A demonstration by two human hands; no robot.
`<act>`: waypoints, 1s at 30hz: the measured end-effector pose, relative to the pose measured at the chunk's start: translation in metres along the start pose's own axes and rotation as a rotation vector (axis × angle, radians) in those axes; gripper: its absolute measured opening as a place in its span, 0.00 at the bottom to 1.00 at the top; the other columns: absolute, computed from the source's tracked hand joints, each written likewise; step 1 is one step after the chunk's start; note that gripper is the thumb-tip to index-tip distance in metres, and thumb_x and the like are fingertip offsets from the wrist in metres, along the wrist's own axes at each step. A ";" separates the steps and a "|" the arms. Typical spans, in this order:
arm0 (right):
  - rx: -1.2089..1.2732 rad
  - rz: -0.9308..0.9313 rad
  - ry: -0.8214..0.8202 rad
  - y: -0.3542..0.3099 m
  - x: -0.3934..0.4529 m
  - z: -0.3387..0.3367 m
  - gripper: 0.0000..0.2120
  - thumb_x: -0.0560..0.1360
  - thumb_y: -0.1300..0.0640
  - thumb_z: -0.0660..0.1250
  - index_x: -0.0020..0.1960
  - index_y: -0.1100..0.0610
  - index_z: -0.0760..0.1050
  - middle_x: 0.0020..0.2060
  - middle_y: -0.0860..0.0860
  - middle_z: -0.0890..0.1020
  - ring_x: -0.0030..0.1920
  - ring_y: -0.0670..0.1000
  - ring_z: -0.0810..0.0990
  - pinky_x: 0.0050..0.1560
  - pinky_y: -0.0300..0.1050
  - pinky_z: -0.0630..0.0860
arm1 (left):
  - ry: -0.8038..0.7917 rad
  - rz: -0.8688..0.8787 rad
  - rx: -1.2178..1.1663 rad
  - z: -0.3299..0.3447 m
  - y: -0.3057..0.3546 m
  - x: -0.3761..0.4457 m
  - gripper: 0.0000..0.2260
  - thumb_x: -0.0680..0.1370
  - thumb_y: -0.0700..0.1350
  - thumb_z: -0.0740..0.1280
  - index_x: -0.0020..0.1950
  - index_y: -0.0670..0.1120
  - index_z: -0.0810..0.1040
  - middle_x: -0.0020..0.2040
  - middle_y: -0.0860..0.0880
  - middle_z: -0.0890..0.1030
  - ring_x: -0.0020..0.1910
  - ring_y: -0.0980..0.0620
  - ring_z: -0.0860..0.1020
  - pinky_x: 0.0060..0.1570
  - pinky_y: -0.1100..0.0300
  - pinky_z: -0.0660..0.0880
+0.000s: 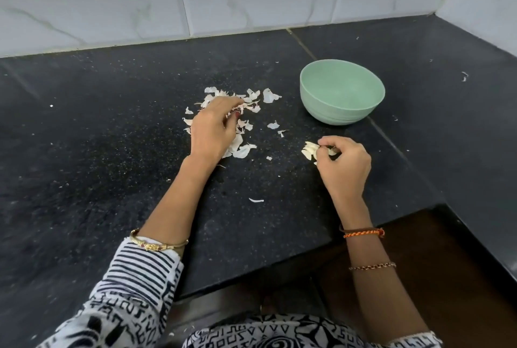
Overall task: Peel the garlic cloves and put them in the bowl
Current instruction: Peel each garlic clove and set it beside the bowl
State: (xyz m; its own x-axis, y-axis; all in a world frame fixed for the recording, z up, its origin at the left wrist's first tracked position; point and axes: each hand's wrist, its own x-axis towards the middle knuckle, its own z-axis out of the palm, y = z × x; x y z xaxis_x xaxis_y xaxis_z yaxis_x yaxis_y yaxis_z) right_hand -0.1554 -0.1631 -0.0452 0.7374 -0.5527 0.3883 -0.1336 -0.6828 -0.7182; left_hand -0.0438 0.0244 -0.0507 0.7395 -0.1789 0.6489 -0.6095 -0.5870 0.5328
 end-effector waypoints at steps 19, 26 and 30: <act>0.123 -0.329 -0.413 -0.081 0.049 0.092 0.17 0.75 0.65 0.62 0.61 0.54 0.76 0.53 0.52 0.82 0.49 0.52 0.81 0.54 0.51 0.77 | 0.253 -0.401 -0.087 -0.015 -0.024 0.009 0.19 0.70 0.27 0.58 0.52 0.41 0.81 0.51 0.49 0.77 0.45 0.54 0.76 0.49 0.63 0.75; 0.045 -0.367 -0.476 -0.087 0.066 0.127 0.17 0.76 0.66 0.60 0.60 0.52 0.78 0.53 0.49 0.82 0.57 0.52 0.75 0.55 0.36 0.68 | 0.272 -0.484 -0.043 -0.024 -0.040 0.014 0.23 0.67 0.25 0.55 0.54 0.41 0.81 0.51 0.48 0.78 0.46 0.52 0.75 0.49 0.52 0.77; 0.082 -0.424 -0.515 -0.093 0.068 0.140 0.13 0.75 0.63 0.63 0.56 0.53 0.79 0.53 0.48 0.82 0.59 0.51 0.71 0.53 0.33 0.63 | 0.250 -0.524 -0.089 -0.023 -0.047 0.012 0.20 0.70 0.28 0.56 0.54 0.41 0.81 0.49 0.53 0.76 0.46 0.49 0.78 0.47 0.45 0.78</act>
State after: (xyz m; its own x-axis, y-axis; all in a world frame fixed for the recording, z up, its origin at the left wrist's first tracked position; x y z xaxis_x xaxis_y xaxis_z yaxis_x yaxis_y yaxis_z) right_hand 0.0002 -0.0698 -0.0328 0.9396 0.0678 0.3356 0.2727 -0.7411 -0.6136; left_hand -0.0128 0.0679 -0.0550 0.8656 0.3153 0.3889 -0.2099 -0.4766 0.8537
